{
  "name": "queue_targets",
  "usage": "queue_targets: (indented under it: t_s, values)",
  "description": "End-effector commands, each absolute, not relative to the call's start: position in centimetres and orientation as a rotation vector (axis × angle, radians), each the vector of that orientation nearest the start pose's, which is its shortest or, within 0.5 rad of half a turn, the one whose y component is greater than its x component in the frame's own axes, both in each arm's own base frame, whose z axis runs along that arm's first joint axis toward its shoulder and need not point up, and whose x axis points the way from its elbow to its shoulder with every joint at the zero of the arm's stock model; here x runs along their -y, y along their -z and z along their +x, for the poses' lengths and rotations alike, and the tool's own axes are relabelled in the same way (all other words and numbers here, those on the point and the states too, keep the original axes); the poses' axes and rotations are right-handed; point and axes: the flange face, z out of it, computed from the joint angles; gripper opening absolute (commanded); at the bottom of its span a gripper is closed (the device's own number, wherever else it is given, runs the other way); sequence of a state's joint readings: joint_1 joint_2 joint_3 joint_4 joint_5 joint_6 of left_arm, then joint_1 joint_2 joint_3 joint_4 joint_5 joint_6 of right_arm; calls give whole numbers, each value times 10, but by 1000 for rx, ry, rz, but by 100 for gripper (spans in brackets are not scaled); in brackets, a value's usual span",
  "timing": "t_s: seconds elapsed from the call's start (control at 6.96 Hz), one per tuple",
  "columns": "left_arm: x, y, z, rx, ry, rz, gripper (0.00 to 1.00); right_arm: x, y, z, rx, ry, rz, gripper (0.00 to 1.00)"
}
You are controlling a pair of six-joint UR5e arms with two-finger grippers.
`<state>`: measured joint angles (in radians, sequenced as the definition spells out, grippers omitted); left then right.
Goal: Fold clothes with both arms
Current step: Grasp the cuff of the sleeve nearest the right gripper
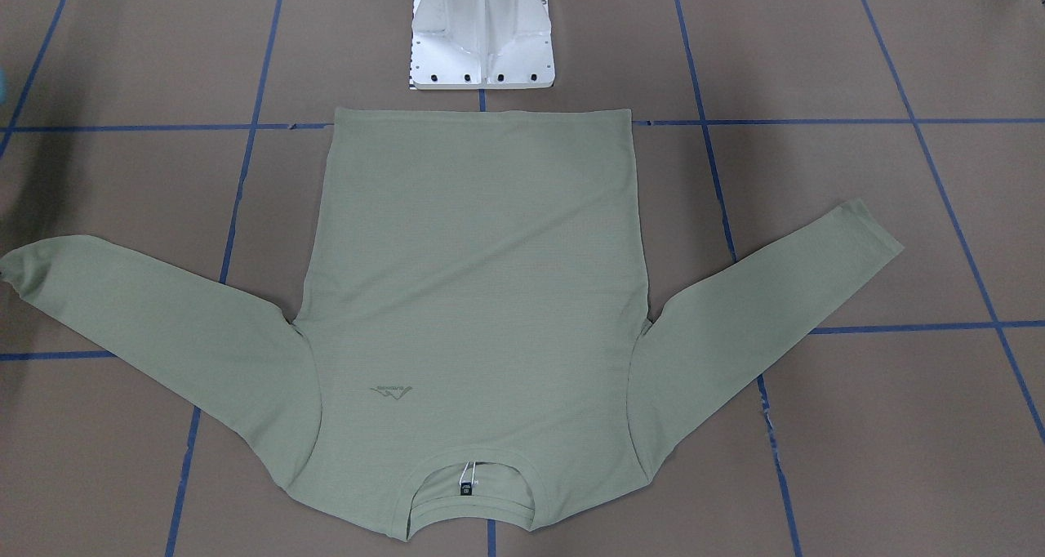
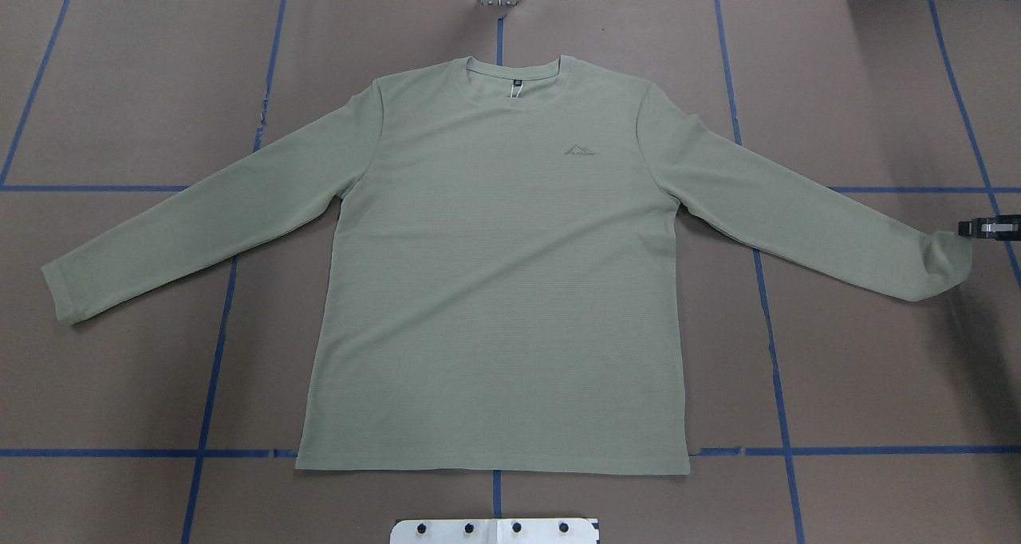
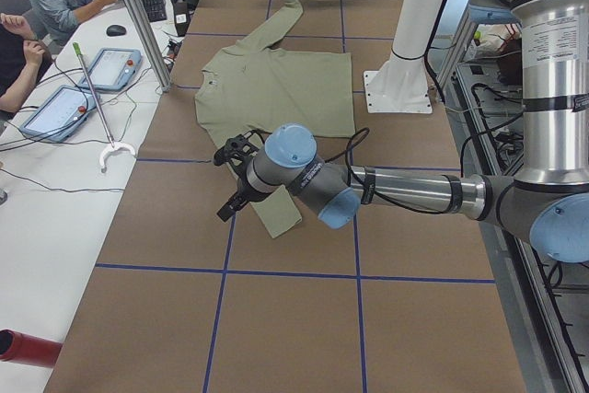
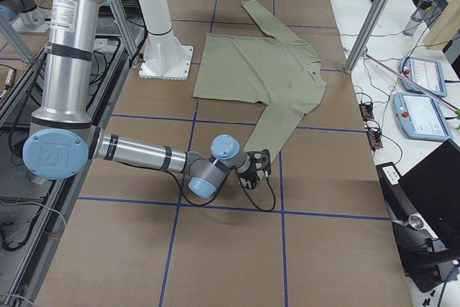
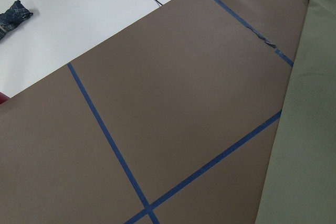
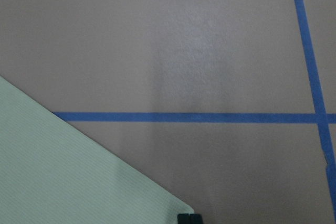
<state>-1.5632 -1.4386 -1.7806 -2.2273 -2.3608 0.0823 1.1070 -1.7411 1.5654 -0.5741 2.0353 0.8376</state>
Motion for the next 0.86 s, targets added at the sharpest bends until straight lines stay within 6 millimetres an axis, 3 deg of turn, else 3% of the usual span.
queue_targets:
  t_s: [0.0, 0.14, 0.29, 0.43, 0.57, 0.72]
  values:
    - [457, -539, -59, -729, -372, 724, 100, 450, -527, -118, 778, -201, 310, 0]
    - [457, -539, -59, -729, -372, 724, 100, 463, -454, -122, 740, -221, 280, 0]
    - [457, -540, -59, -729, -371, 722, 100, 492, -380, -131, 684, -254, 262, 0]
    - [457, -541, -59, -729, -371, 721, 100, 523, -304, -147, 614, -289, 238, 0]
    - [457, -541, -59, -729, -370, 719, 100, 540, -229, -173, 546, -327, 186, 0]
    - [458, -541, -59, -730, -369, 720, 100, 559, -178, -198, 542, -409, 169, 0]
